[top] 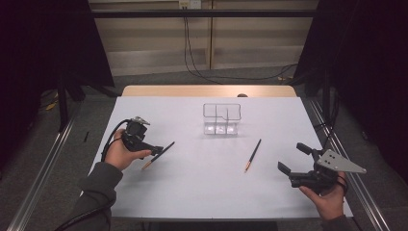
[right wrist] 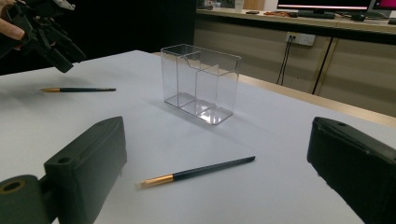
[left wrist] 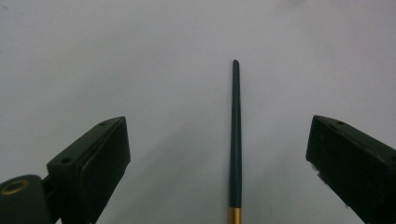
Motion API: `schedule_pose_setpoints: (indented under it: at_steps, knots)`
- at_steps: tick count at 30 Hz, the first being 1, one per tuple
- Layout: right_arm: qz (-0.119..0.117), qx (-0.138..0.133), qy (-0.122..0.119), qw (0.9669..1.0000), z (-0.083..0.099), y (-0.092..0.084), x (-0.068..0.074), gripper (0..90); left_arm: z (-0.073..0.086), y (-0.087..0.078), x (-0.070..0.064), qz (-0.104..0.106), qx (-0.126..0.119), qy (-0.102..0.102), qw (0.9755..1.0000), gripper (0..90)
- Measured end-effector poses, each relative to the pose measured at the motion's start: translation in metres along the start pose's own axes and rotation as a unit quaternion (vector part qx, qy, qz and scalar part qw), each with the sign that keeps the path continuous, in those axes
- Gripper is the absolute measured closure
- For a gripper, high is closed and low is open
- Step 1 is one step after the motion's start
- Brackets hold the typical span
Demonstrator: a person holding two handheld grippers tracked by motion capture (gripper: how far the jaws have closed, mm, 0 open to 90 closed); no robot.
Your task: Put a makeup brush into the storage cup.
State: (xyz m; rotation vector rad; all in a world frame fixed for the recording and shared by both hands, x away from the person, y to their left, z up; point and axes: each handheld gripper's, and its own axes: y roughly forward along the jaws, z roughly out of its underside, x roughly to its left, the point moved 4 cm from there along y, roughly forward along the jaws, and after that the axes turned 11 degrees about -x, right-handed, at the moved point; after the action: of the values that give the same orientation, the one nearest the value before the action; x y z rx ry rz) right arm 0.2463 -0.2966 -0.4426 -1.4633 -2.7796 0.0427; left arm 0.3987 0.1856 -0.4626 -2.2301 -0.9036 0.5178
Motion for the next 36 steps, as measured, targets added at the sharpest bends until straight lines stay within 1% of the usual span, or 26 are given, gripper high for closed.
schedule_pose_setpoints:
  at_steps: [1,2,4,5,7,8,10,12,13,14,17,19,20,21,23,24,27,28,29,31,33,34,35,36]
  knots:
    - [0.002,-0.001,0.0,1.0,0.0,0.0,0.0,4.1,0.002,0.001,-0.001,0.004,0.019,0.003,0.9998,6.6]
    - [0.003,0.0,-0.001,1.0,0.0,0.0,0.0,4.1,0.002,0.001,-0.001,0.004,0.019,0.003,0.9998,6.9]
    - [0.005,-0.001,0.002,1.0,-0.001,0.0,0.0,4.1,0.004,0.003,-0.001,0.002,0.037,0.009,0.9993,7.1]
    - [0.004,-0.003,0.0,1.0,-0.001,0.0,0.0,4.1,0.005,0.003,-0.002,0.004,0.046,0.01,0.9989,7.1]
    - [0.004,0.0,-0.001,1.0,-0.001,0.0,-0.001,4.1,0.007,0.005,-0.002,0.004,0.057,0.017,0.9982,8.2]
    - [0.003,0.0,0.001,1.0,0.0,0.0,0.0,4.1,0.008,0.006,-0.003,0.008,0.063,0.011,0.9979,9.1]
    - [0.003,0.001,-0.001,1.0,0.0,0.0,0.0,4.1,0.009,0.007,-0.004,0.009,0.072,0.014,0.9973,10.3]
    - [0.002,0.0,0.0,1.0,0.0,0.0,0.0,4.1,0.01,0.007,-0.004,0.006,0.083,0.022,0.9963,11.2]
    - [0.006,-0.001,0.0,1.0,0.0,0.0,-0.001,4.1,0.01,0.008,-0.005,0.002,0.077,0.011,0.997,12.7]
    - [0.005,0.0,0.002,1.0,0.0,0.0,-0.001,4.1,0.01,0.007,-0.005,0.007,0.086,0.017,0.9962,13.5]
    - [0.001,-0.001,0.001,1.0,0.0,-0.001,-0.001,4.1,0.01,0.007,-0.005,0.006,0.093,0.02,0.9954,16.1]
    - [0.001,-0.001,0.001,1.0,0.0,-0.001,-0.001,4.1,0.011,0.007,-0.005,0.005,0.096,0.021,0.9951,20.3]
    - [0.0,-0.001,0.001,1.0,0.0,0.0,-0.001,4.1,0.011,0.006,-0.005,0.008,0.104,0.025,0.9942,22.0]
    - [0.0,-0.001,0.001,1.0,0.0,0.0,-0.001,4.1,0.011,0.006,-0.006,0.008,0.104,0.025,0.9943,22.0]
    - [0.001,-0.001,0.001,1.0,0.0,0.0,-0.001,4.1,0.012,0.006,-0.005,0.007,0.108,0.031,0.9937,24.7]
    - [0.001,0.0,0.0,1.0,0.0,-0.001,-0.001,4.1,0.012,0.006,-0.005,0.005,0.106,0.033,0.9938,26.8]
    - [0.002,0.0,-0.001,1.0,0.0,-0.001,-0.002,4.1,0.013,0.006,-0.006,0.012,0.11,0.031,0.9934,31.8]
    - [0.005,0.003,-0.002,1.0,0.0,-0.001,-0.002,4.1,0.013,0.006,-0.007,0.014,0.11,0.028,0.9935,36.3]
    - [0.005,0.003,-0.002,1.0,0.0,-0.001,-0.002,4.1,0.013,0.007,-0.008,0.016,0.111,0.026,0.9933,36.3]
    - [0.004,0.003,-0.003,1.0,0.0,-0.001,-0.002,4.1,0.014,0.007,-0.008,0.021,0.124,0.037,0.9914,38.6]
    - [0.005,0.003,-0.004,1.0,0.0,0.0,-0.001,4.1,0.015,0.008,-0.009,0.022,0.126,0.035,0.9911,40.7]
    - [0.004,0.003,-0.003,1.0,0.0,0.0,-0.001,4.1,0.016,0.009,-0.009,0.02,0.128,0.038,0.9908,42.0]
    - [0.005,0.003,-0.004,1.0,0.0,-0.001,-0.001,4.2,0.016,0.01,-0.009,0.023,0.128,0.037,0.9908,42.9]
    - [0.005,0.003,-0.004,1.0,0.0,0.0,-0.001,4.2,0.017,0.01,-0.01,0.025,0.133,0.038,0.99,44.3]
